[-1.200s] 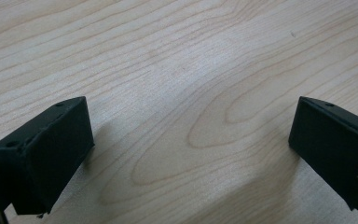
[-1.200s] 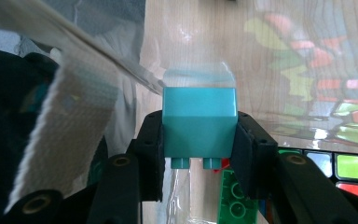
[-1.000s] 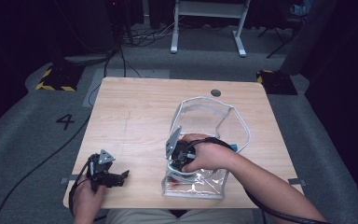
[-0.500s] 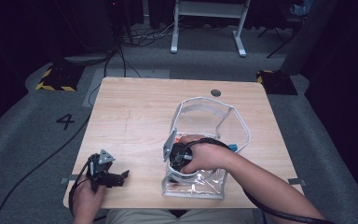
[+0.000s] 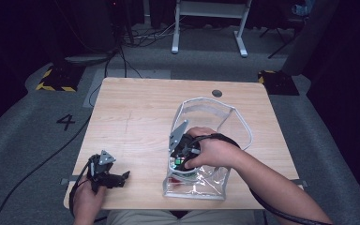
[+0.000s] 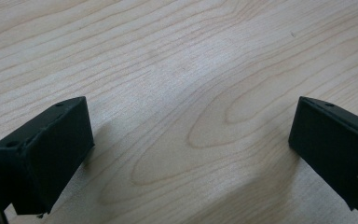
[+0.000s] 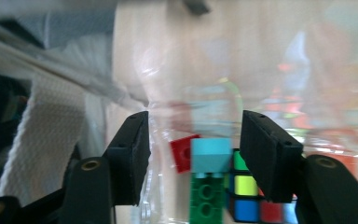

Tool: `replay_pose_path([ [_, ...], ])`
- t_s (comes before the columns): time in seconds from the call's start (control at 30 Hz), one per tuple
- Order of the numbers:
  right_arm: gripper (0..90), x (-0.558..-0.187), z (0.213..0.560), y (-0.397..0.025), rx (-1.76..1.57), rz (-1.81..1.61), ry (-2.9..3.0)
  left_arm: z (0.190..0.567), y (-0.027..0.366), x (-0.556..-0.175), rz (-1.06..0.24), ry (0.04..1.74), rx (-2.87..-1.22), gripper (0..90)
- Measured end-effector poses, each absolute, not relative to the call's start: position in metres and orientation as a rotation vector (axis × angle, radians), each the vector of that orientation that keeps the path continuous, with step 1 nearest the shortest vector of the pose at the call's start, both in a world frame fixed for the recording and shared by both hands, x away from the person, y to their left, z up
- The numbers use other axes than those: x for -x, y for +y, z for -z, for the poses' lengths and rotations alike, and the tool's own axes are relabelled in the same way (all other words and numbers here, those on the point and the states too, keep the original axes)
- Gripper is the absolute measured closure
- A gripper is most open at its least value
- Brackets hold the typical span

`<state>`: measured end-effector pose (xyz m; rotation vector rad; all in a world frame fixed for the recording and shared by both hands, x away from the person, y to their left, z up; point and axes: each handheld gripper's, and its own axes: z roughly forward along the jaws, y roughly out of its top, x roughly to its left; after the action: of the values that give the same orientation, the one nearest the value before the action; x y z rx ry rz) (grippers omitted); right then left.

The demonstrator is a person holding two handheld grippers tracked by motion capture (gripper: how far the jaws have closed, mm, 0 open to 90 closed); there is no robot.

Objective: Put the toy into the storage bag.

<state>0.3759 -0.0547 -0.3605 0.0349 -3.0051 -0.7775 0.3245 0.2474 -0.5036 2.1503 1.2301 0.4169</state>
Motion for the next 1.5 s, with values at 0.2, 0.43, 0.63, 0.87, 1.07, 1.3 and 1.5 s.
replay_pose_path([
  [0.2, 42.4, -0.383, 0.339, -0.072, 0.072, 0.911, -3.021, 0.504, 0.247, -0.325, -0.417, 1.229, -2.152, 0.0],
  [0.43, 40.7, -0.398, 0.315, -0.1, 0.195, 1.07, -3.07, 0.504, 0.247, -0.325, -0.416, 1.228, -2.151, 0.0],
  [0.63, 39.6, -0.411, 0.301, -0.133, 0.339, 1.167, -3.077, 0.504, 0.247, -0.325, -0.412, 1.227, -2.152, 0.0],
  [0.87, 38.3, -0.42, 0.288, -0.177, 0.513, 1.186, -3.126, 0.504, 0.247, -0.325, -0.413, 1.228, -2.151, 0.0],
  [1.07, 37.6, -0.425, 0.285, -0.215, 0.657, 1.221, -3.116, 0.504, 0.247, -0.324, -0.421, 1.23, -2.148, 0.0],
  [1.3, 37.2, -0.426, 0.283, -0.252, 0.833, 1.242, -3.092, 0.504, 0.247, -0.324, -0.421, 1.231, -2.146, 0.0],
  [1.5, 37.2, -0.425, 0.285, -0.278, 0.949, 1.268, -3.073, 0.504, 0.247, -0.324, -0.411, 1.23, -2.15, 0.0],
])
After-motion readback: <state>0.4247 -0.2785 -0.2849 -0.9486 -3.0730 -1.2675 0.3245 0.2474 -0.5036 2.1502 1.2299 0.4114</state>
